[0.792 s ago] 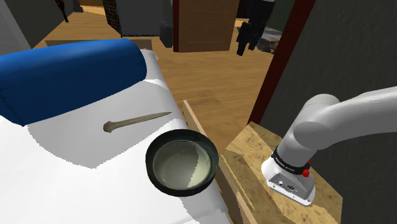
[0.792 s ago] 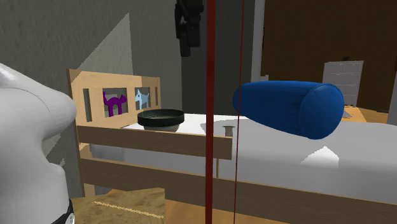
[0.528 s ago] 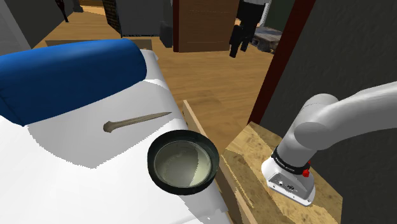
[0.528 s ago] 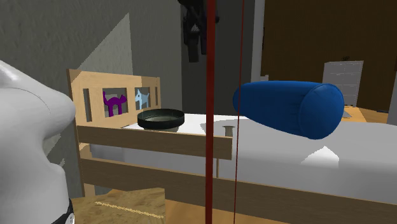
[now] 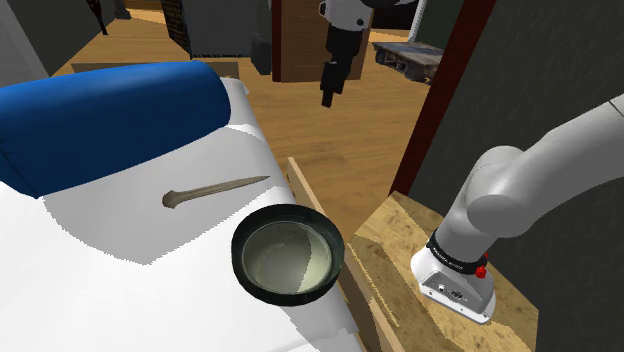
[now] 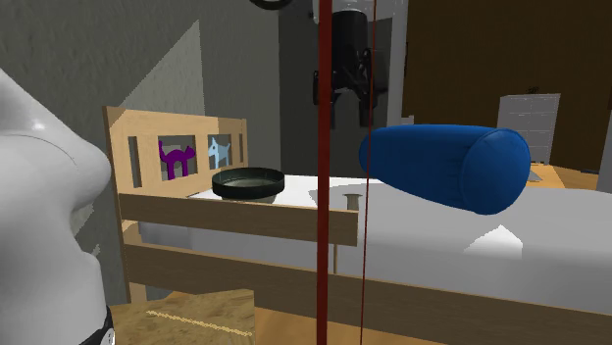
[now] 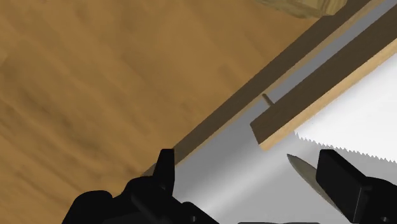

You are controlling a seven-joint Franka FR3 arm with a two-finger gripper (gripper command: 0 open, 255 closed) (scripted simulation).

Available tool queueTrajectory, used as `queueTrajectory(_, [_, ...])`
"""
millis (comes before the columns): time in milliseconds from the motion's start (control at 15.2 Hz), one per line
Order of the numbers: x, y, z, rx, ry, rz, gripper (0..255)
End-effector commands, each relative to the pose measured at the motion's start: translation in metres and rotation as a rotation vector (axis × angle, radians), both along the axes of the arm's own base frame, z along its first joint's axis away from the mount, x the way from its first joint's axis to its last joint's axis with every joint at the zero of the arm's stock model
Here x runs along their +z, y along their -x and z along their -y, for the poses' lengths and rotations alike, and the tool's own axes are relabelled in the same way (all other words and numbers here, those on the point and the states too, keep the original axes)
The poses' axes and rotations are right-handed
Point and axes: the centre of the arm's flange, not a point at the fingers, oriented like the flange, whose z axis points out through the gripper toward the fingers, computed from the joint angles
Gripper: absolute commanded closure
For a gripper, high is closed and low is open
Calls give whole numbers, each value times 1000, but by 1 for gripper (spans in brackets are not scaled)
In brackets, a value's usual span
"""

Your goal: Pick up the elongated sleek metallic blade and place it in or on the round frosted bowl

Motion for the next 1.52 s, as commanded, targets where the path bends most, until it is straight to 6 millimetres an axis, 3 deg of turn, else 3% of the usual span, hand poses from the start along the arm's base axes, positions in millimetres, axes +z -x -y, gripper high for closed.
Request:
queueTrajectory(0, [-12,-17,-13,64,4,-2,0])
queueTrajectory(726, [-81,-94,-115,404,24,-16,0])
queueTrajectory(1452, [-154,-133,-235,744,43,-30,0])
